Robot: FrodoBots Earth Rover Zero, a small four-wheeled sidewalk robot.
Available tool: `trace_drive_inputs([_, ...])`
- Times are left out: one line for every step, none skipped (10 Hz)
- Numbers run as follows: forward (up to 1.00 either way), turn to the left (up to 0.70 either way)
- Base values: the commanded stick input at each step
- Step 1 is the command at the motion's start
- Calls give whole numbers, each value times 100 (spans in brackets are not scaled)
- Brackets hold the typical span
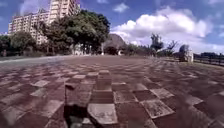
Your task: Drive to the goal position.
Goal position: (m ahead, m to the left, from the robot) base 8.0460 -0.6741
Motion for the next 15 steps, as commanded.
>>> trace_drive_inputs([100,0])
trace_drive_inputs([100,0])
trace_drive_inputs([100,0])
trace_drive_inputs([100,0])
trace_drive_inputs([100,0])
trace_drive_inputs([100,0])
trace_drive_inputs([100,0])
trace_drive_inputs([100,0])
trace_drive_inputs([100,0])
trace_drive_inputs([100,0])
trace_drive_inputs([100,0])
trace_drive_inputs([100,0])
trace_drive_inputs([100,0])
trace_drive_inputs([100,0])
trace_drive_inputs([100,0])
